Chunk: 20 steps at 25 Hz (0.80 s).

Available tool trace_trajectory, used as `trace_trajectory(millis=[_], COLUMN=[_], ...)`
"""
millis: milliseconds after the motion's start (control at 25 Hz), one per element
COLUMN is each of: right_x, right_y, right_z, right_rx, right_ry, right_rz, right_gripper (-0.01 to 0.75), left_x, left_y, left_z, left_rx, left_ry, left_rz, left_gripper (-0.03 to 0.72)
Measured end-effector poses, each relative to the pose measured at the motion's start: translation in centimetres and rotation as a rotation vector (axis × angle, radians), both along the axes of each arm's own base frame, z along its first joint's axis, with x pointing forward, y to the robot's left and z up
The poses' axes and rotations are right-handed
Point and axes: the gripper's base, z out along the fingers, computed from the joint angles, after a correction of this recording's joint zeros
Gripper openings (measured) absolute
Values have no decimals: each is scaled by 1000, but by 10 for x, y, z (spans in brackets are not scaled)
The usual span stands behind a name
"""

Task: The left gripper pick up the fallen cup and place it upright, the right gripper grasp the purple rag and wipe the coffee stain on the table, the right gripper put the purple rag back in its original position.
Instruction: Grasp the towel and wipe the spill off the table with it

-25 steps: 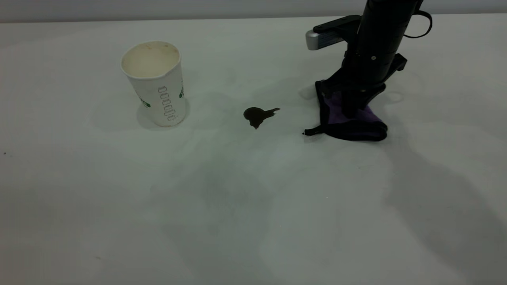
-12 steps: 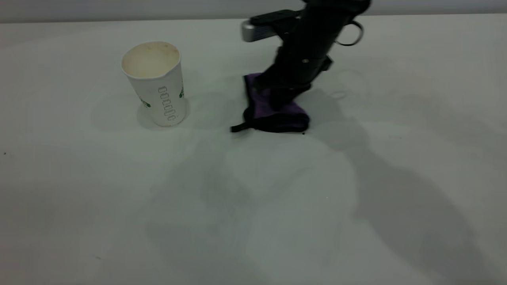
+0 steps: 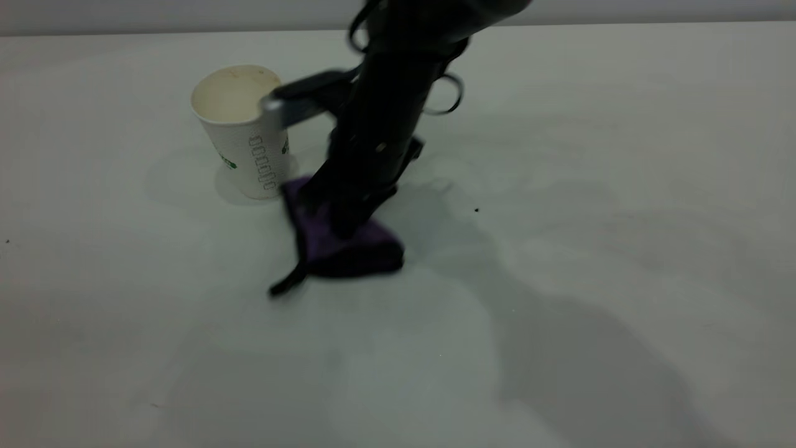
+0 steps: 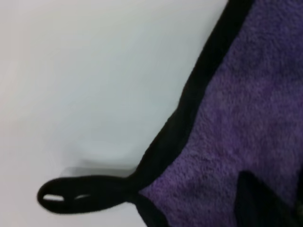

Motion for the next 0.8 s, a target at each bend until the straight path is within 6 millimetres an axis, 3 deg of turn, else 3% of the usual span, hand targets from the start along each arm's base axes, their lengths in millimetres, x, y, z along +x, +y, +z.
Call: trace_trajectory(millis=[200, 360, 560, 800], right_x=[-38, -47, -30, 36], right_y=[25, 30, 14, -51], right_z=[-2, -3, -2, 8], right_rx=[-25, -40, -65, -120], right_ry=[127, 149, 163, 76], right_rz=[98, 123, 7, -189], right_gripper=[45, 45, 45, 49], left_x=[0, 0, 0, 0], left_y=[0, 0, 0, 0], left_z=[0, 0, 0, 0], left_rx=[0, 0, 0, 0], left_ry=[0, 0, 0, 0], left_rz=[0, 0, 0, 0], left_gripper=[501, 501, 501, 501])
